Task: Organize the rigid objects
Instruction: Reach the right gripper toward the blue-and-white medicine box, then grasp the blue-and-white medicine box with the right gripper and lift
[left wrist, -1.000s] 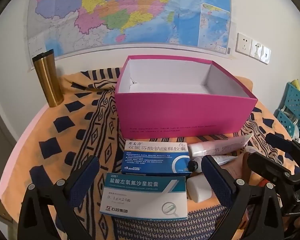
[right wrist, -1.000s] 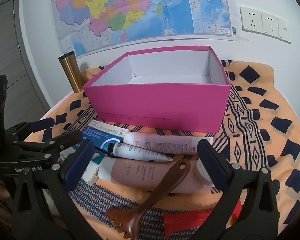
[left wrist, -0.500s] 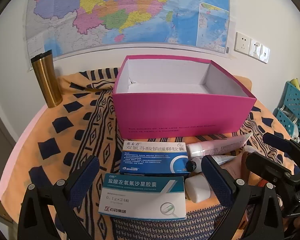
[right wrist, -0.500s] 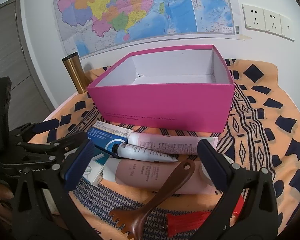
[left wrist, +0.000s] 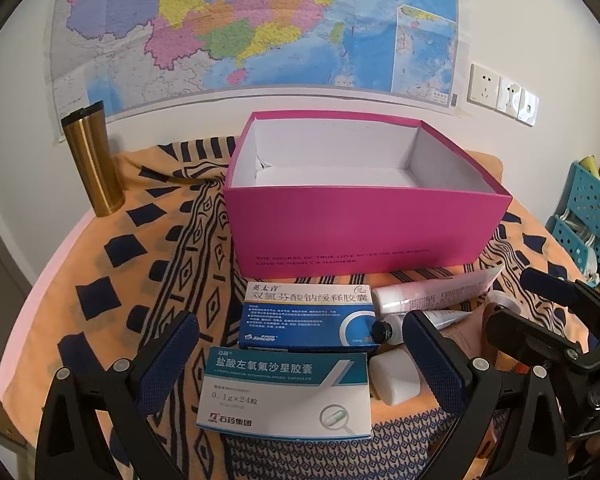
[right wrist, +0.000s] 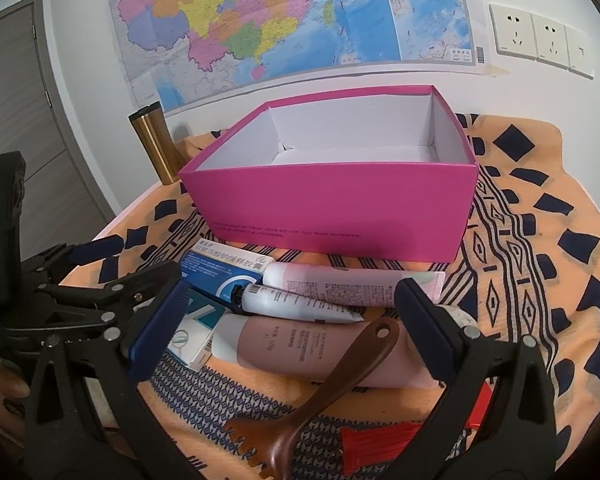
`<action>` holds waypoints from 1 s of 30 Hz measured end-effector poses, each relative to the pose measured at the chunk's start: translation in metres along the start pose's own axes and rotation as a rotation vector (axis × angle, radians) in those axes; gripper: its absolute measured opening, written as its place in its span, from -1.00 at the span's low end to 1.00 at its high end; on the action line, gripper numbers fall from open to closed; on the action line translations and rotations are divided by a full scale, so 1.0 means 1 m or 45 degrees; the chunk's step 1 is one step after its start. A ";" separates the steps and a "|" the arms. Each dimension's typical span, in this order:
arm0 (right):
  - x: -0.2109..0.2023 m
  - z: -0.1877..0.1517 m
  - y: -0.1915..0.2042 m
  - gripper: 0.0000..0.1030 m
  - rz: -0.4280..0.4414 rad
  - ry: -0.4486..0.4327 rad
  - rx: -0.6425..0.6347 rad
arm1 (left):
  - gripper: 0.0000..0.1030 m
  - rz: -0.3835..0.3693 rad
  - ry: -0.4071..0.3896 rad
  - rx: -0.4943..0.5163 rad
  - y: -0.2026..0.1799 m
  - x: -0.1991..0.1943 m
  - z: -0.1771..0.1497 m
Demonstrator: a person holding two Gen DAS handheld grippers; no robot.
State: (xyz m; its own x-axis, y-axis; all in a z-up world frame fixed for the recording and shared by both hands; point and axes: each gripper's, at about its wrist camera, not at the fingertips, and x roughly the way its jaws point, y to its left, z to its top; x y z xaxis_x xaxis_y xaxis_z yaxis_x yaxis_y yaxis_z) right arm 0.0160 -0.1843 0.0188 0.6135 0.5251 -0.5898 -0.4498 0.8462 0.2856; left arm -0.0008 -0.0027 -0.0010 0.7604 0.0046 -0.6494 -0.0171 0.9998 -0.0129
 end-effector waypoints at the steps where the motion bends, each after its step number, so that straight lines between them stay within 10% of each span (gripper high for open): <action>1: 0.000 0.000 0.000 1.00 0.001 0.000 0.001 | 1.00 0.000 -0.001 -0.002 0.001 0.000 0.000; 14: 0.008 -0.001 0.004 0.99 0.053 0.037 -0.007 | 1.00 -0.006 -0.004 -0.014 0.010 0.001 0.000; 30: 0.057 0.003 0.018 0.30 0.218 0.219 -0.025 | 0.71 -0.132 0.105 -0.096 0.064 0.038 0.005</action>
State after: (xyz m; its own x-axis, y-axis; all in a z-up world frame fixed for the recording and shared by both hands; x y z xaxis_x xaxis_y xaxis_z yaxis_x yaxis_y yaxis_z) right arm 0.0447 -0.1392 -0.0071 0.4081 0.6365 -0.6545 -0.5513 0.7432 0.3790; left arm 0.0300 0.0618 -0.0229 0.7048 -0.1037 -0.7018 0.0079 0.9903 -0.1384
